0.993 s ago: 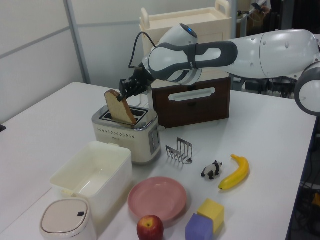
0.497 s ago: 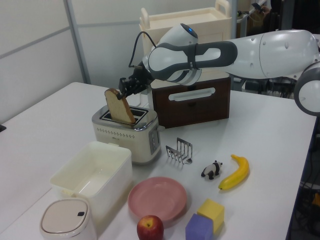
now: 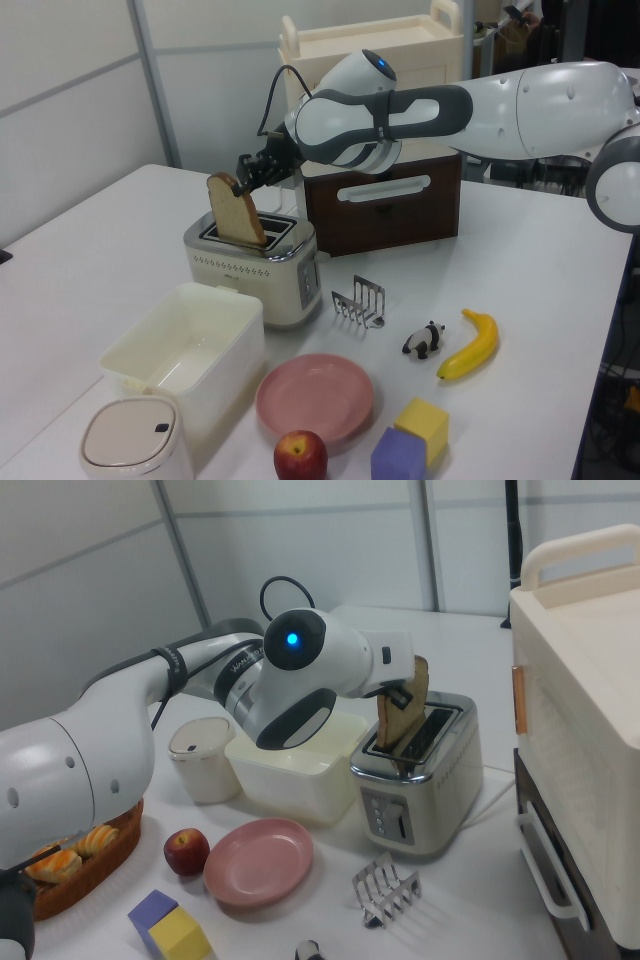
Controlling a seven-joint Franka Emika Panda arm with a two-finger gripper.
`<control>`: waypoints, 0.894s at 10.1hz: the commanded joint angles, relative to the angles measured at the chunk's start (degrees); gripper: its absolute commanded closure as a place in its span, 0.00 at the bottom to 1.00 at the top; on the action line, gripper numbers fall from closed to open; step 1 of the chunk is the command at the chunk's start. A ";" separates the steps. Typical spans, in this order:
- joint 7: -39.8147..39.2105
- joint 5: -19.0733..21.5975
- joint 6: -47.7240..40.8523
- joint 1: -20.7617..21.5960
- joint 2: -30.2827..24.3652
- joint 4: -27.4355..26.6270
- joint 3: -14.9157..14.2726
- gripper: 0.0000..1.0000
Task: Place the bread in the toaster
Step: 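Open the gripper and lift it off the bread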
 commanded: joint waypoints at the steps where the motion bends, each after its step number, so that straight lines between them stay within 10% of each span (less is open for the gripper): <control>1: -3.30 1.74 1.42 0.64 0.44 0.06 -0.58 0.63; 2: -4.61 1.74 1.42 0.63 0.44 0.06 -0.58 0.10; 3: -4.63 1.74 1.42 0.63 0.35 0.06 -0.58 0.00; 7: -4.45 1.13 0.64 0.63 -1.48 -0.11 -0.58 0.00; 9: -4.28 -1.14 -12.30 0.37 -11.37 -6.24 -2.75 0.00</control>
